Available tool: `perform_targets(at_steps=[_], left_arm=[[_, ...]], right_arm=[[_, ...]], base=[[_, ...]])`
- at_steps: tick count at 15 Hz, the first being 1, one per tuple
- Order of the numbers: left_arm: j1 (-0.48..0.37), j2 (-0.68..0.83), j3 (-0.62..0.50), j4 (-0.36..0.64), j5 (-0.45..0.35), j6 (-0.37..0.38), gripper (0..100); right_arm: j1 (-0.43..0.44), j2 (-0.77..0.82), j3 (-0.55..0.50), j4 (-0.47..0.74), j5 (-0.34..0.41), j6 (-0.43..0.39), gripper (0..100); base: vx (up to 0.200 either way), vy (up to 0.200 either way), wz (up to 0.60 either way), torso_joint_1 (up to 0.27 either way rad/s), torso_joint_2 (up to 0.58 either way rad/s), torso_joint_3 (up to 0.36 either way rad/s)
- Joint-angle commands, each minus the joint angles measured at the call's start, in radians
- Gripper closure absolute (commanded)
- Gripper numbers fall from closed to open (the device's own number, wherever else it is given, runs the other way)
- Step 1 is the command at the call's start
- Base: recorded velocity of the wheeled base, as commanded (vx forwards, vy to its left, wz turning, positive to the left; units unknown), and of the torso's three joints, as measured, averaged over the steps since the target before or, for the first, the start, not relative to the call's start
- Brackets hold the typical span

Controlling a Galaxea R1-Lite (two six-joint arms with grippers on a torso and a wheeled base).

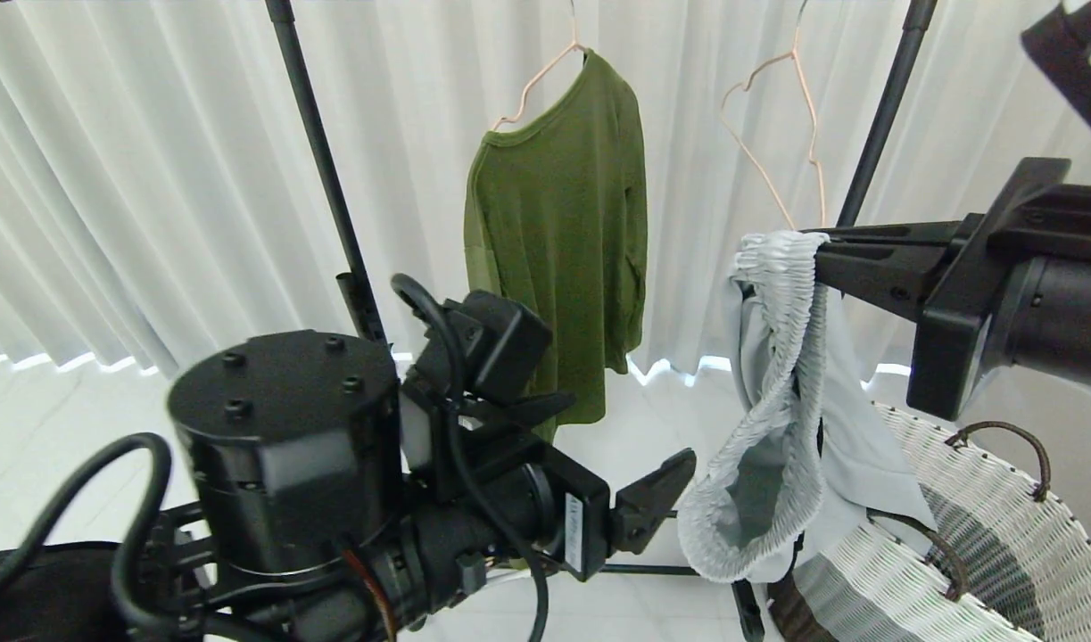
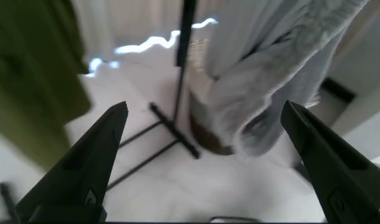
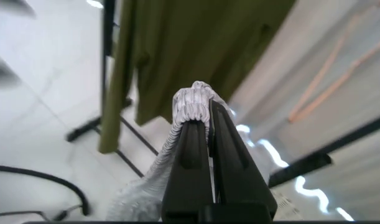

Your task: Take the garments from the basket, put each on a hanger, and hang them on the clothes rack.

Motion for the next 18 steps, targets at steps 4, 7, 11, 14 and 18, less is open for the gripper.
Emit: perform_targets(at_steps=[4, 7, 11, 14, 18], left_arm=[[-0.017, 0.248, -0.048, -0.095, -0.029, -0.043, 0], [-0.009, 0.286, -0.043, -0.095, -0.027, -0.054, 0], [0.006, 0.311, -0.017, -0.095, -0.025, -0.057, 0], [0.011, 0.297, 0.075, -0.149, -0.027, -0.051, 0], [0.008, 0.296, 0.166, -0.284, -0.018, -0.04, 100]], right_arm=[[0.051, -0.019, -0.002, 0.003, 0.0, -0.001, 100], [0.051, -0.042, -0.006, 0.043, 0.0, -0.001, 100], [0.051, -0.062, -0.008, 0.054, 0.0, -0.001, 100], [0.05, -0.072, -0.002, 0.054, 0.0, -0.001, 100], [0.048, -0.074, 0.001, 0.054, -0.002, -0.001, 100]], base=[[0.0, 0.0, 0.0, 0.0, 0.0, 0.0], [0.0, 0.0, 0.0, 0.0, 0.0, 0.0], [0.0, 0.0, 0.0, 0.0, 0.0, 0.0], [0.0, 0.0, 0.0, 0.0, 0.0, 0.0], [0.0, 0.0, 0.0, 0.0, 0.0, 0.0]])
